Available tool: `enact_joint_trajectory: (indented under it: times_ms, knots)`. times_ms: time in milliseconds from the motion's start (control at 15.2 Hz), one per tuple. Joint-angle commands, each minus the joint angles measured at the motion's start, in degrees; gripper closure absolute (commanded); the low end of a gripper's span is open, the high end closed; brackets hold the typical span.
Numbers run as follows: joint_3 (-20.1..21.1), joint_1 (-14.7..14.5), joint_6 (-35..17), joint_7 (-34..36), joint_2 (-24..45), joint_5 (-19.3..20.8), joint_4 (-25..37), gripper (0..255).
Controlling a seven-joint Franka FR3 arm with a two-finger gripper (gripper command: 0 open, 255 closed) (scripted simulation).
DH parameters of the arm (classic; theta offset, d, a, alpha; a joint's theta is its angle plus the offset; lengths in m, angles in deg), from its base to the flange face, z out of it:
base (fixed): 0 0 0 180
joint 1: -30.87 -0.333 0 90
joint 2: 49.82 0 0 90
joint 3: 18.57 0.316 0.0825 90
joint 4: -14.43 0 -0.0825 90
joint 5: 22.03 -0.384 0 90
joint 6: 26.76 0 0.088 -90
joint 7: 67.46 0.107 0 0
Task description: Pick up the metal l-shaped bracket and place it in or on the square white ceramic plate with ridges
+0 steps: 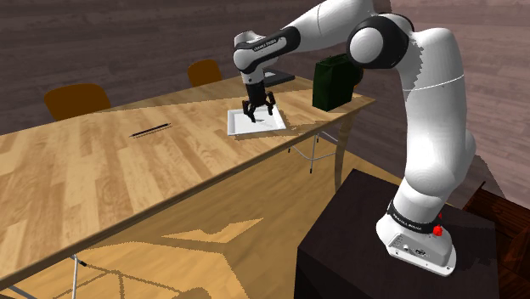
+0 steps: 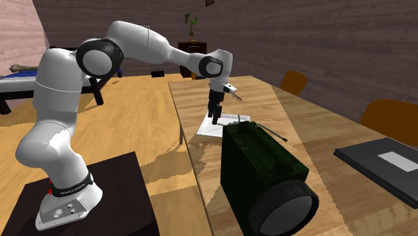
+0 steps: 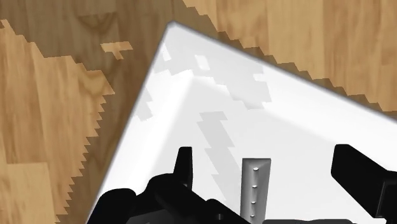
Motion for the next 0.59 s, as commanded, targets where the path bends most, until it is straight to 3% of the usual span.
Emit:
enact_joint_trajectory:
  times_ms: [0,132,528]
  knots:
    - [0.0,-0.1,3.1,0.0,0.5,0.0,3.5,0]
    - [0.0,-0.3,6.9,-0.1,1.2,0.0,8.0,0]
    - [0.0,-0.3,6.9,-0.1,1.2,0.0,8.0,0]
